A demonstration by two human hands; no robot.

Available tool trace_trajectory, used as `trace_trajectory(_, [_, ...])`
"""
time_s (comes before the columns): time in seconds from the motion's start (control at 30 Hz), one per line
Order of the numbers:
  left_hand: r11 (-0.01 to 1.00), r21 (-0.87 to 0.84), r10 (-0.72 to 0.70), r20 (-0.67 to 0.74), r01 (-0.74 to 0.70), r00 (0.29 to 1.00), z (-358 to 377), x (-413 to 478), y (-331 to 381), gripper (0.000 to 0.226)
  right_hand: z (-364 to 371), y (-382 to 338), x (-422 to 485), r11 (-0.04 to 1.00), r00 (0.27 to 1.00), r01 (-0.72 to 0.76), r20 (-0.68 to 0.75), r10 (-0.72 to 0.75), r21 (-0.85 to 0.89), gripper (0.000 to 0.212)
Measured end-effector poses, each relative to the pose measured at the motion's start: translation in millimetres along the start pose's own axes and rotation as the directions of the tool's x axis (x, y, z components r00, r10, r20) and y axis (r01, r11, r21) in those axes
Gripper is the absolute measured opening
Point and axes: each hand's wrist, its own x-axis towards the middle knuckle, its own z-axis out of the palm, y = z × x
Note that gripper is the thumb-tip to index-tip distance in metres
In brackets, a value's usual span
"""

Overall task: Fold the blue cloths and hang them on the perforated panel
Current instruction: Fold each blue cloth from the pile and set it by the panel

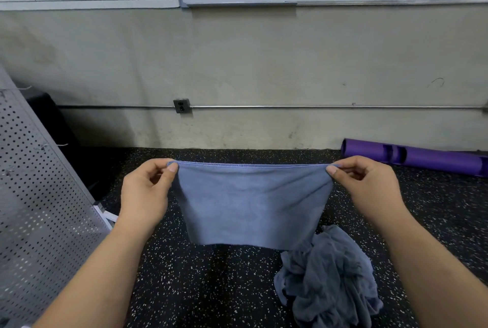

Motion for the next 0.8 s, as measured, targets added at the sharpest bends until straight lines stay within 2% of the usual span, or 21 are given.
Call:
trace_trajectory(0.13, [0.998, -0.053, 0.024, -0.101, -0.03, 0.995, -2.1, 0.4, 4.5, 0.006, -3.2, -5.3, 1.3, 0.988, 0.998, 0.014, -0.064, -0.005, 0.155, 0.008])
trace_trajectory(0.23, [1.0, -0.024, 0.009, -0.076, -0.011, 0.997, -1.3, -1.1, 4.0, 0.006, -3.4, -2.7, 0.9, 0.999, 1.0, 0.005, 0.025, -0.004, -0.032, 0.008])
trace_trajectory(0.37, [0.999, -0.025, 0.033, -0.121, -0.036, 0.992, -2.2, 1.6, 4.0, 0.005, -5.4, -4.6, 2.0, 0.999, 0.997, 0.028, -0.068, -0.029, -0.025, 0.005])
trace_trajectory(0.47, [1.0, 0.002, 0.016, -0.089, -0.016, 0.996, -1.6, 1.0, 0.7, 0.007, -3.2, -2.7, 0.0, 0.987, 0.999, 0.034, 0.008, -0.034, -0.158, 0.005])
trace_trajectory(0.57, [1.0, 0.01, 0.03, -0.097, -0.03, 0.995, -2.2, 1.6, 0.2, 0.008, -3.1, -0.7, 1.2, 1.0, 0.998, 0.001, -0.059, -0.002, -0.015, 0.004])
trace_trajectory(0.63, [1.0, 0.004, 0.004, -0.054, -0.004, 0.999, -2.3, 1.5, -0.2, 0.008, -1.8, 1.3, 1.4, 0.998, 1.0, 0.002, 0.004, -0.001, -0.063, 0.006])
trace_trajectory(0.77, [1.0, -0.007, -0.001, -0.048, 0.001, 0.999, -1.4, 0.1, -0.1, 0.007, -1.0, 2.8, 0.6, 1.0, 0.997, -0.017, -0.077, 0.018, 0.018, 0.003])
trace_trajectory(0.8, [1.0, -0.001, -0.003, -0.036, 0.003, 0.999, -1.5, -0.8, 0.3, 0.007, -0.4, 3.9, 0.7, 1.0, 0.998, -0.023, -0.051, 0.023, 0.001, 0.004])
